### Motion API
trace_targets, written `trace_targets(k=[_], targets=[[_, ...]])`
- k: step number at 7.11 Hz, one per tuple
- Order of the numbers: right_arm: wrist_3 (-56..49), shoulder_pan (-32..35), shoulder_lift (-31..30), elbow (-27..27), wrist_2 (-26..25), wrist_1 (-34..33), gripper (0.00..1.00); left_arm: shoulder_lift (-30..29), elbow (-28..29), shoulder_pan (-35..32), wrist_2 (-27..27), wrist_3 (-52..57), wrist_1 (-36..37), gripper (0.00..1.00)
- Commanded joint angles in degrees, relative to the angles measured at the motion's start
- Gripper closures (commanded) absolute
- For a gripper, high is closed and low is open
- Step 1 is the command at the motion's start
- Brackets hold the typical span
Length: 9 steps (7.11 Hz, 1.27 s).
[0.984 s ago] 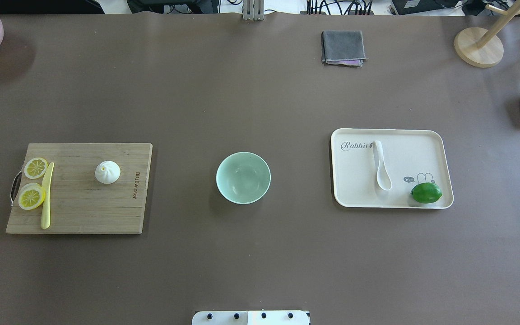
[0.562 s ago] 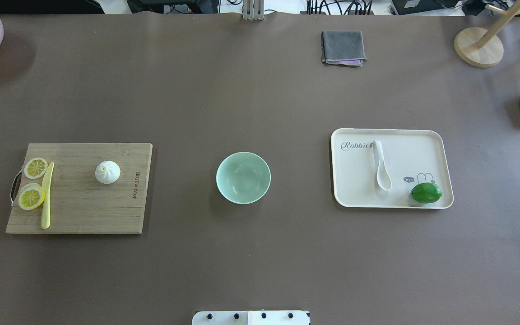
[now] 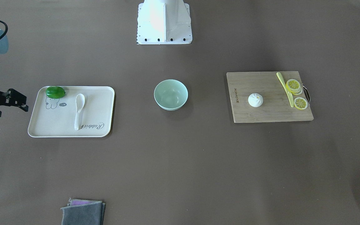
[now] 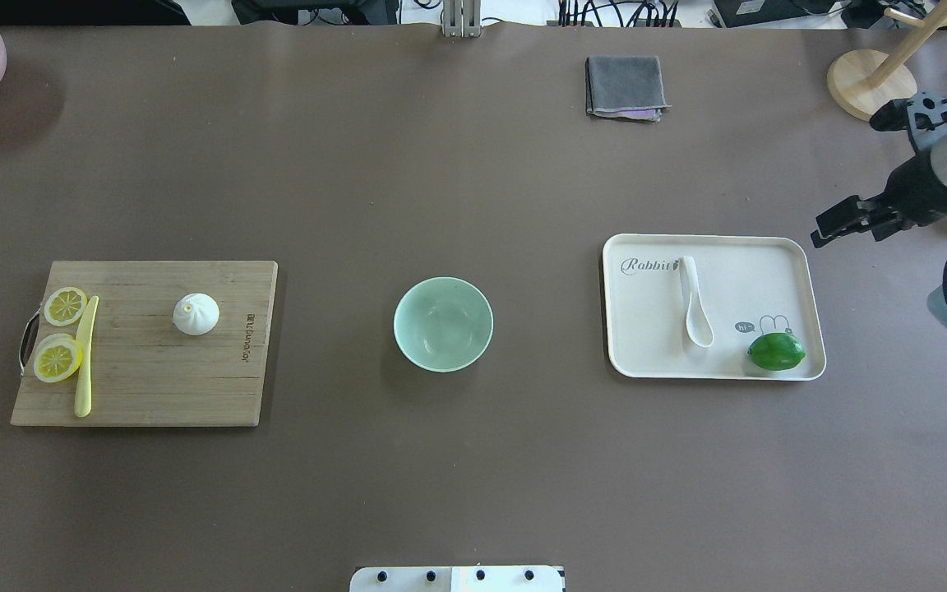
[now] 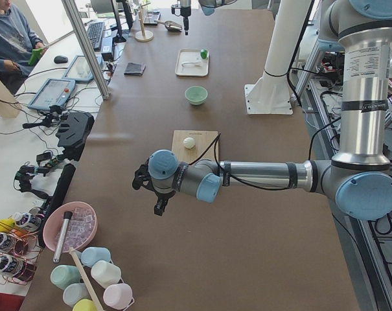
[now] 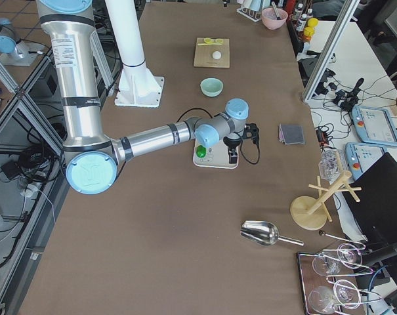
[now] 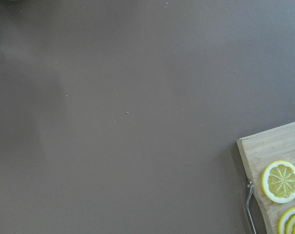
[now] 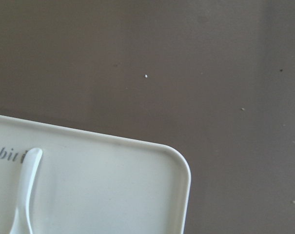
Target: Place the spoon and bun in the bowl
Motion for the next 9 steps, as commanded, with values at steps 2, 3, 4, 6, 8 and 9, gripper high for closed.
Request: trace_targets(k=[2,3,4,6,8,9], targets=[[16.19,-12.39,3.26,-2.24,-7.94,8.05,0.08,-0.60,-0.13,0.36,0.00,-1.09,-0.25,0.02],[16.66,-13.47,3.79,-4.25,-8.40,9.38,0.10,-0.60,-0.30,0.36,0.00,-1.45,-0.25,0.02],[17.79,-14.26,5.88,-6.88,-8.32,9.39,0.17,-0.60,-0.22,0.36,0.00,-1.45,-0.25,0.02],[21.21,-15.67,7.31,-7.26,-8.41,9.48,0.39,-0.60,-0.30,0.36,-0.09,-1.45,-0.25,0.02],[22.73,-15.94,7.22,-6.91,-8.41,9.57,1.00,-0.60,-0.39,0.36,-0.09,-1.45,-0.25,0.02],[22.81,-15.94,7.31,-6.56,-8.41,9.57,1.00,-0.60,-0.39,0.36,-0.09,-1.45,-0.25,0.02]])
